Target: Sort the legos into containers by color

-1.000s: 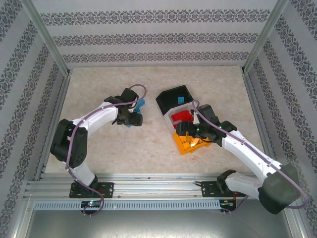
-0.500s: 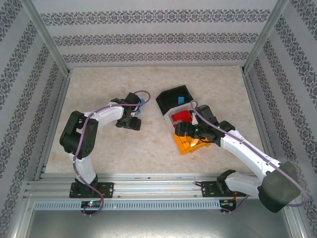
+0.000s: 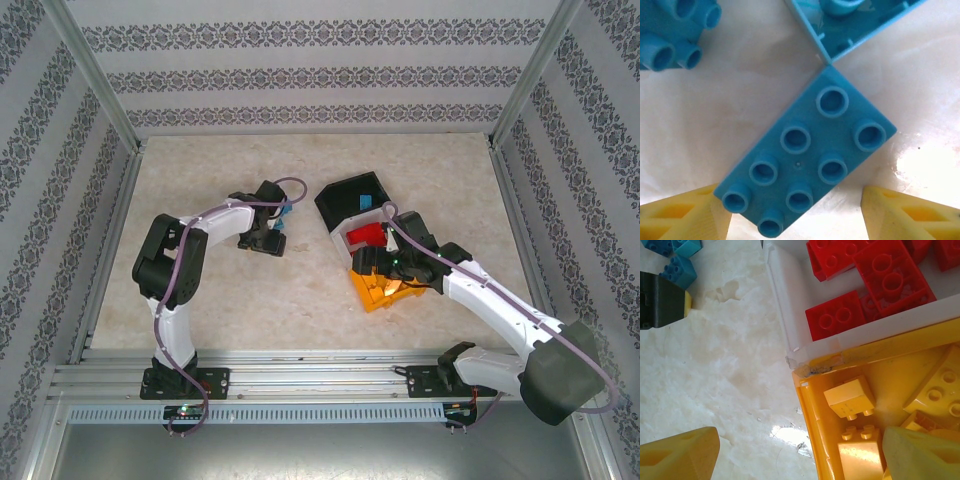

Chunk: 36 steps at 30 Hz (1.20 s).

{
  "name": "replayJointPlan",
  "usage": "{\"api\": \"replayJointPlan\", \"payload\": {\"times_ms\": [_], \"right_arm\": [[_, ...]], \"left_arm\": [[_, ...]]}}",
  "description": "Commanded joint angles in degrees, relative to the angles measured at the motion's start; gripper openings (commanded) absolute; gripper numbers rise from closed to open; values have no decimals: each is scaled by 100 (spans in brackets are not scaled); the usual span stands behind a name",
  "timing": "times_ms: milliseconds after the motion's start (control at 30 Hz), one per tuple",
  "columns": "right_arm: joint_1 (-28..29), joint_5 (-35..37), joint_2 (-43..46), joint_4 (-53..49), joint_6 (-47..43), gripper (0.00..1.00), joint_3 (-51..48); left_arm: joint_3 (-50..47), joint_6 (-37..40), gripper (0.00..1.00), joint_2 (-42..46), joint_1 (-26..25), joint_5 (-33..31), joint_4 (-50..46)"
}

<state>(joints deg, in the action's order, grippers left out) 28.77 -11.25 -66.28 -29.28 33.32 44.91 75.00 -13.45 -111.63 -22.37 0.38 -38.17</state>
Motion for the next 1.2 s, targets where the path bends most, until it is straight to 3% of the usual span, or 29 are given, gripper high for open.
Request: {"api": "replayJointPlan", "payload": {"times_ms": [0,500,733,800,867,1033,1167], "right_arm": [[67,148,-36,20,112,85,-26],[111,160,-106,30,133,85,1],[119,184,-17,52,182,85,-21],[133,199,-4,50,192,85,-8],[142,208,23,56,186,85,1],[140,252,89,21,145,85,18],[51,324,154,-58,64,85,45]], "left_arm": [[190,126,69,-113,160,-317,125],[685,219,69,-549,184,-94,121],[149,42,46,-262,28,128,302],[-73,-54,28,-112,-28,185,342],[-342,-124,21,94,-86,247,449],[-926,-356,21,723,-194,405,491],[-1146,-781,21,1237,-230,1043,726]]}}
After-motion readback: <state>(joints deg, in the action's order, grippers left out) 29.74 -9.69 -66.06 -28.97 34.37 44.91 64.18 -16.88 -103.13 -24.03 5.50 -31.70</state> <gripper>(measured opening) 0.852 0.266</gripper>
